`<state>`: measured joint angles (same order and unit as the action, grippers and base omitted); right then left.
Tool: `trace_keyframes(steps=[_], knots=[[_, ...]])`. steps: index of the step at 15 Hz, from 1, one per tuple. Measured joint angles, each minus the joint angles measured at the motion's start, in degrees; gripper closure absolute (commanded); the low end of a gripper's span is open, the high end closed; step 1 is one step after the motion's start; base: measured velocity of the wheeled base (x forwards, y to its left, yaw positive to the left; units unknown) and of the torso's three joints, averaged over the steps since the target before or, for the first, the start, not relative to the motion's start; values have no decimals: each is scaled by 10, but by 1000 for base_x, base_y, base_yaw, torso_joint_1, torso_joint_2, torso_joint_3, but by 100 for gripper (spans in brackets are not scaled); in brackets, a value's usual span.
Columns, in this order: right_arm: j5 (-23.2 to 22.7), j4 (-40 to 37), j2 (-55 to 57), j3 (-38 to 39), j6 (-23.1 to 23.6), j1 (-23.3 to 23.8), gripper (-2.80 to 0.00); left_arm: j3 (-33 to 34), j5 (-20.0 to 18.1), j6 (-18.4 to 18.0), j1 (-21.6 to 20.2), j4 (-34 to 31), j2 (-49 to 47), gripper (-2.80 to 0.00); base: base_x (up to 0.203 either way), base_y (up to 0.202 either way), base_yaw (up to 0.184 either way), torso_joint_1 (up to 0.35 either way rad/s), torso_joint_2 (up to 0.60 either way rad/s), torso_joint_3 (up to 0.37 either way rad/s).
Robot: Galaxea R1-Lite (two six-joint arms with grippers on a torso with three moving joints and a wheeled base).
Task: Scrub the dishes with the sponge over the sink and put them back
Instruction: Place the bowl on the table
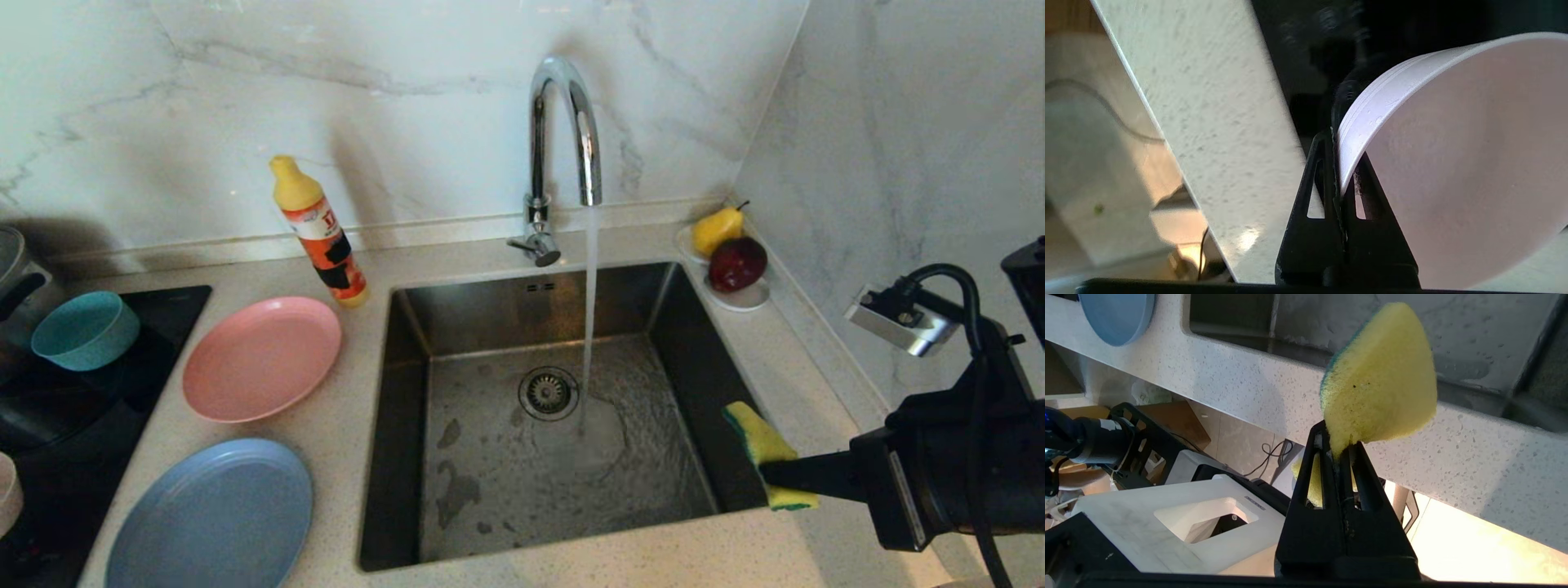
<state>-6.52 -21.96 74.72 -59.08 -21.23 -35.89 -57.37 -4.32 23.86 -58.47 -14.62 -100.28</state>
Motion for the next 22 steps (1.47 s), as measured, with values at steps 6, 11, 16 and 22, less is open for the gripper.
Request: trace_keyframes(steps=[6,11,16,22], knots=[[0,-1,-1,2,0,0,0,5,-33,-7,-29,27,-43,0,0,0,0,0,0,0],[0,0,1,2,0,0,0,5,-109,-18,-40,47,-58,0,0,0,0,0,0,0],[-5,0,2,8,2,1,0,-2,-135,-19,-41,90,-93,0,0,0,0,0,0,0],[-6,-1,2,5,3,1,0,-6,-142,-20,-41,109,-120,-280,0,0,0,0,0,0]])
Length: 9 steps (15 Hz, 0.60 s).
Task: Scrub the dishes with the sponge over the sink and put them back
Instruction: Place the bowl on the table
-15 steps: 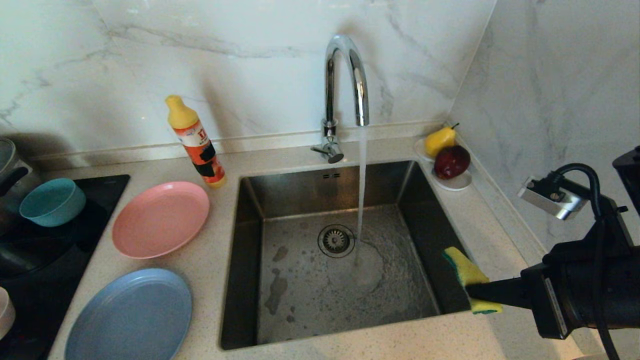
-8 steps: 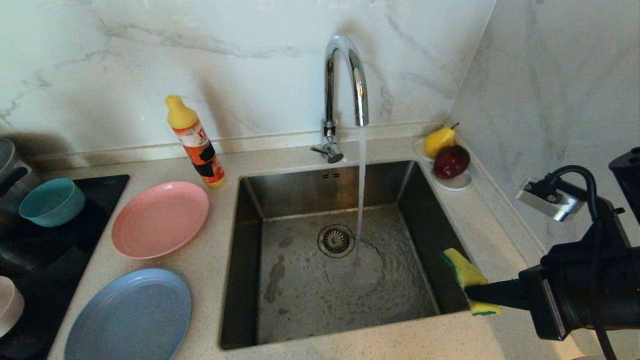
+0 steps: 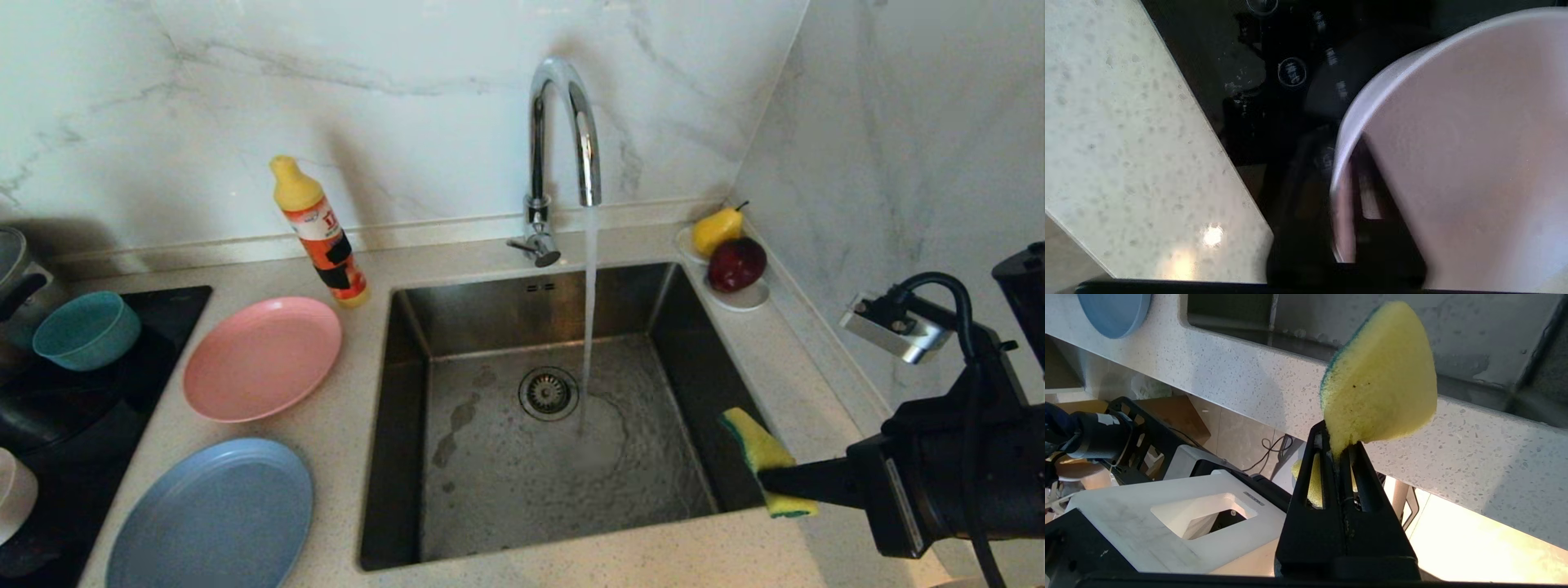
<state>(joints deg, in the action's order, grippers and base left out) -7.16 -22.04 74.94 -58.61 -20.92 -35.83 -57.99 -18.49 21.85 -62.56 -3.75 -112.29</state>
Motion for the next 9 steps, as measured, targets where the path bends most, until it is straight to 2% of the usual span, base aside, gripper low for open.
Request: trace_keyframes(steps=[3,6,9], knots=[[0,0,-2,4,0,0,0,-3,-3,-4,0,2,1,-280,0,0,0,0,0,0],[0,1,-1,4,0,0,0,-7,-27,1,0,0,16,-280,0,0,0,0,0,0],[0,0,-1,1,0,0,0,-10,-36,4,0,-4,51,-280,0,0,0,0,0,0]])
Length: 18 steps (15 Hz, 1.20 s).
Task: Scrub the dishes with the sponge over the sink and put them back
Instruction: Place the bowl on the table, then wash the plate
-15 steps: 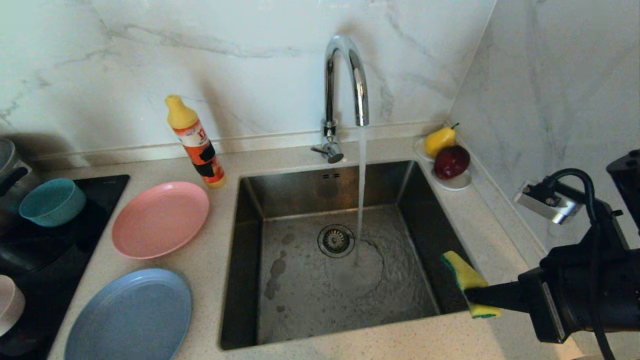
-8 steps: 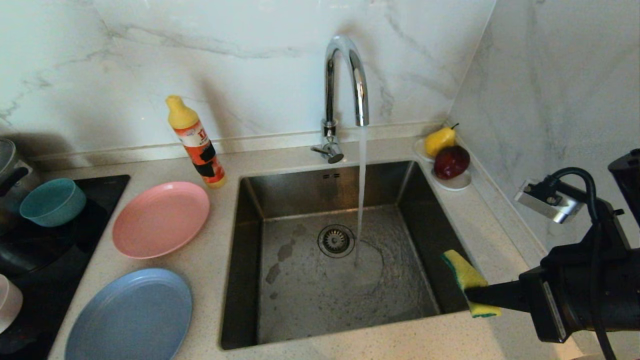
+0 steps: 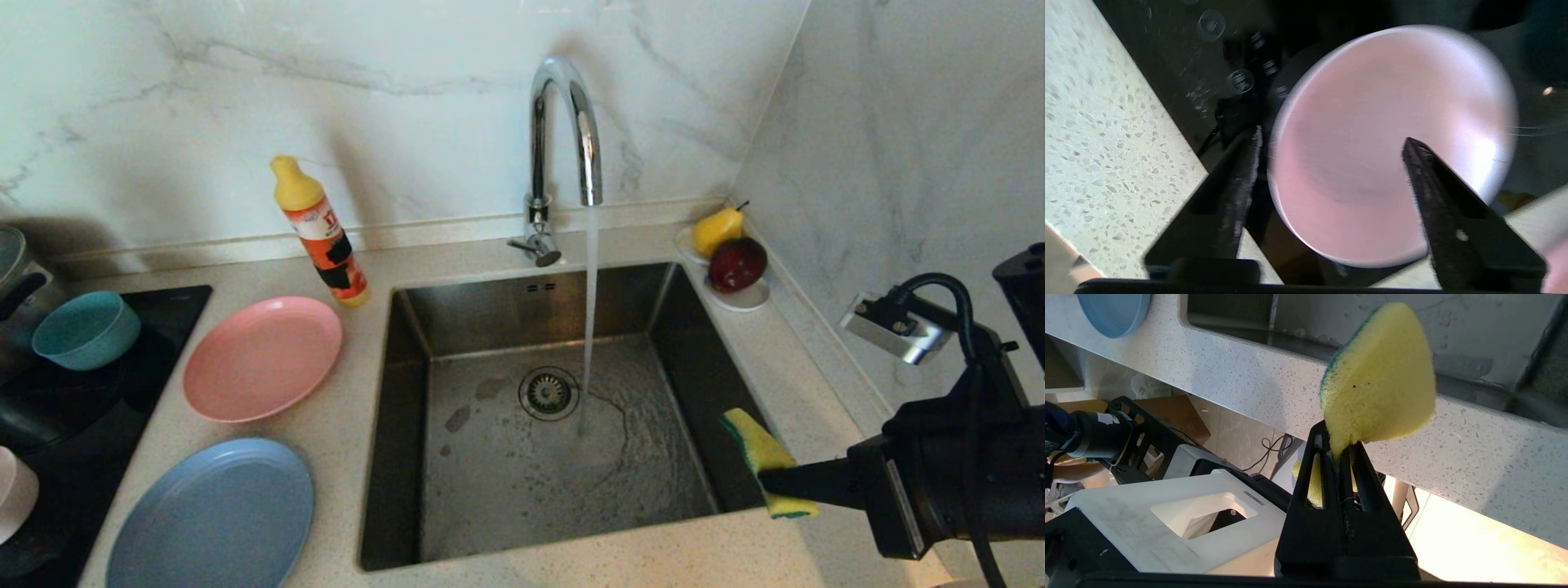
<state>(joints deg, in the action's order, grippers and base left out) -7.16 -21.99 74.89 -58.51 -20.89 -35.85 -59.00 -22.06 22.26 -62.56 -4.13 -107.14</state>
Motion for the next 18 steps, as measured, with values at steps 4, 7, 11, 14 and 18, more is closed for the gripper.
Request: trace_keyframes(steps=[4,7,11,14,18], knots=[[0,0,0,2,0,0,0,-20,-1,8,0,-16,67,0,0,0,0,0,0,0],[0,0,0,3,0,0,0,-47,-7,4,0,-50,120,0,0,0,0,0,0,0],[0,0,2,4,0,0,0,-83,-61,-55,10,-132,189,0,0,0,0,0,0,0],[1,1,6,0,0,0,0,-100,-62,-79,73,-153,223,0,0,0,0,0,0,0],[1,0,10,-2,0,0,0,-145,-61,-109,195,-214,246,0,0,0,0,0,0,0]])
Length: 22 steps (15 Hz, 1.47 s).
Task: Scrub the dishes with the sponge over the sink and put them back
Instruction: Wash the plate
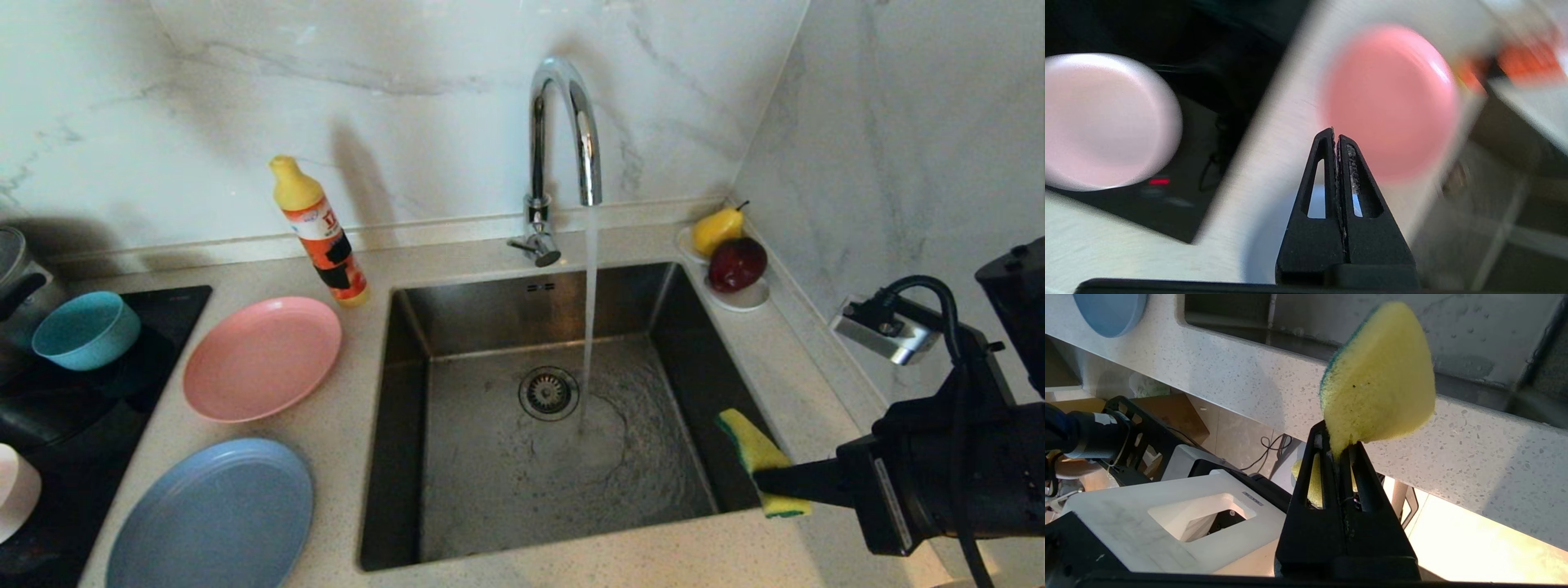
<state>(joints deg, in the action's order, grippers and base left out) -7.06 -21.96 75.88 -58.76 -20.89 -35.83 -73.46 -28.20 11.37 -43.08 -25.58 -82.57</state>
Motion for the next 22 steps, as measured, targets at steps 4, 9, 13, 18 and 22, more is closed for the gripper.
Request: trace_keyframes(steps=[4,9,13,18,22], knots=[[0,0,2,-1,0,0,0,-25,36,-20,139,-55,-10,0,0,0,0,0,0,0],[1,0,6,1,-1,0,0,-25,133,-17,240,-25,-87,-280,0,0,0,0,0,0],[0,0,13,0,-1,0,0,-31,165,-15,241,-15,-146,-280,0,0,0,0,0,0],[0,1,22,3,-2,0,0,-55,175,54,236,11,-215,-280,0,0,0,0,0,0],[0,0,25,7,-3,3,0,-71,196,61,230,12,-251,-280,0,0,0,0,0,0]])
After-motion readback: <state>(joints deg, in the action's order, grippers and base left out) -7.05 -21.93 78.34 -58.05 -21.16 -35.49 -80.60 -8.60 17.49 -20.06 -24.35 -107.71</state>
